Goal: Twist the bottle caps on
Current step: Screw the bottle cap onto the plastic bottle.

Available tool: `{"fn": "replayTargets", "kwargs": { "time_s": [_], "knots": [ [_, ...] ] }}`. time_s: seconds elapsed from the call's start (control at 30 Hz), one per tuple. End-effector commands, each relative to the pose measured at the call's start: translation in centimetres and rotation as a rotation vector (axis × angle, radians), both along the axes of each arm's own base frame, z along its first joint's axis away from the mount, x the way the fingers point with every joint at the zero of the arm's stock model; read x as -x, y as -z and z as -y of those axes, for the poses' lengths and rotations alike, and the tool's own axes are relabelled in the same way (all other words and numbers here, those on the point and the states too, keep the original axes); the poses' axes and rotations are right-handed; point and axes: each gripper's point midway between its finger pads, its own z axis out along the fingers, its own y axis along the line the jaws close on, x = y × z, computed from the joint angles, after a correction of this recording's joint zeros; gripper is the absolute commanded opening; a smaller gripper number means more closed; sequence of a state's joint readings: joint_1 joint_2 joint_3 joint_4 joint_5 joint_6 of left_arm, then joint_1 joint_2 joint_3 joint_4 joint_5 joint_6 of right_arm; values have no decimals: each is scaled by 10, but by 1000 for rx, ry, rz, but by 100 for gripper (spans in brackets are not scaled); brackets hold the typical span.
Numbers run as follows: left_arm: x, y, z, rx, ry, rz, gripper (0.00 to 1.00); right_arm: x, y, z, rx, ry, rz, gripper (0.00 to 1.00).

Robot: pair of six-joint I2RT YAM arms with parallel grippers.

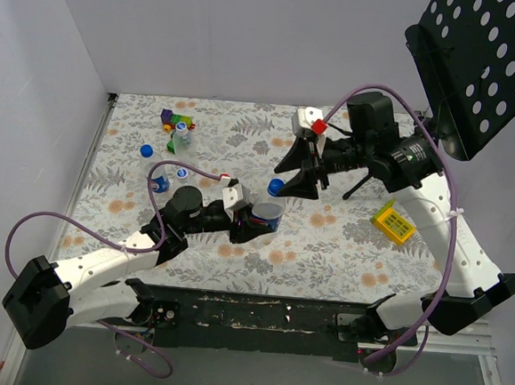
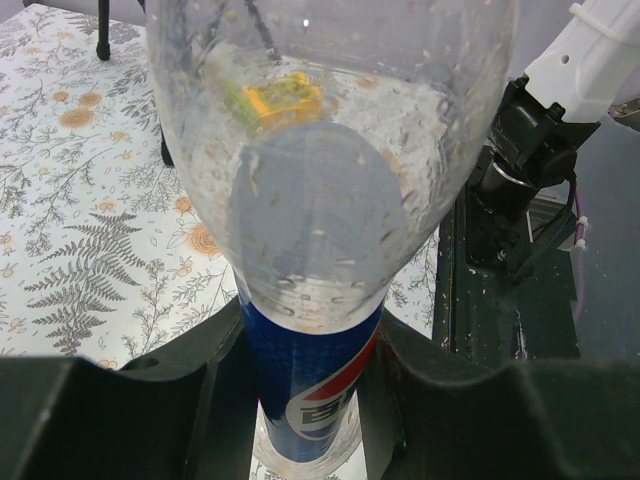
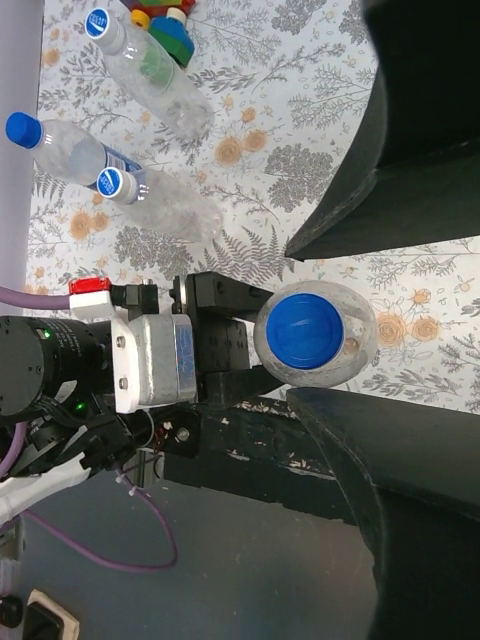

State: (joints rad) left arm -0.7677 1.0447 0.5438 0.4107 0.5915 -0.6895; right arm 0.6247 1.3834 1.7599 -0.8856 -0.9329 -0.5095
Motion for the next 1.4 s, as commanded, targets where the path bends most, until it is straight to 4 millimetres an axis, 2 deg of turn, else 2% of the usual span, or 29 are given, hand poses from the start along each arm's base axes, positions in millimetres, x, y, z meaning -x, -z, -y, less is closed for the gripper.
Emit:
{"fn": "replayTargets", "kwargs": {
  "time_s": [0.0,0.2,0.33,0.47,0.57,0.7,0.87,0.93,1.03,1.13,1.2,1.27,1.37],
  "knots": [
    [-1,-21,2,34,15,34,30,10,-12,0,-24,-44,28,60],
    [0,-23,1,39,14,40,30,8,-8,-2,-9,-40,14,53],
    [-3,-27,0,46,-6,51,30,6,-1,-3,21,-28,-5,42],
    [-15,-26,-4,36,-79,65,30,4,5,-6,49,6,-14,30],
    [-39,-21,-13,16,-221,50,29,-2,13,-11,85,75,-31,21],
    [-68,-21,-34,4,-430,63,28,-24,36,-15,154,284,-70,15],
    [-89,-26,-63,12,-642,105,28,-51,56,-18,129,626,-152,15],
    [-97,-21,-72,-9,-721,101,28,-59,74,-13,135,807,-277,15],
    [-106,-11,-78,-67,-805,104,28,-69,87,-6,131,997,-312,13],
    [-109,-6,-78,-91,-832,99,28,-70,87,-9,98,1029,-331,14],
    [-107,-6,-76,-87,-818,92,28,-71,71,-10,38,1017,-314,18],
    [-105,-5,-72,-86,-795,80,28,-65,50,-11,-14,961,-277,30],
    [-102,-1,-65,-109,-739,69,28,-55,11,-7,-68,873,-197,55]
  ]
}}
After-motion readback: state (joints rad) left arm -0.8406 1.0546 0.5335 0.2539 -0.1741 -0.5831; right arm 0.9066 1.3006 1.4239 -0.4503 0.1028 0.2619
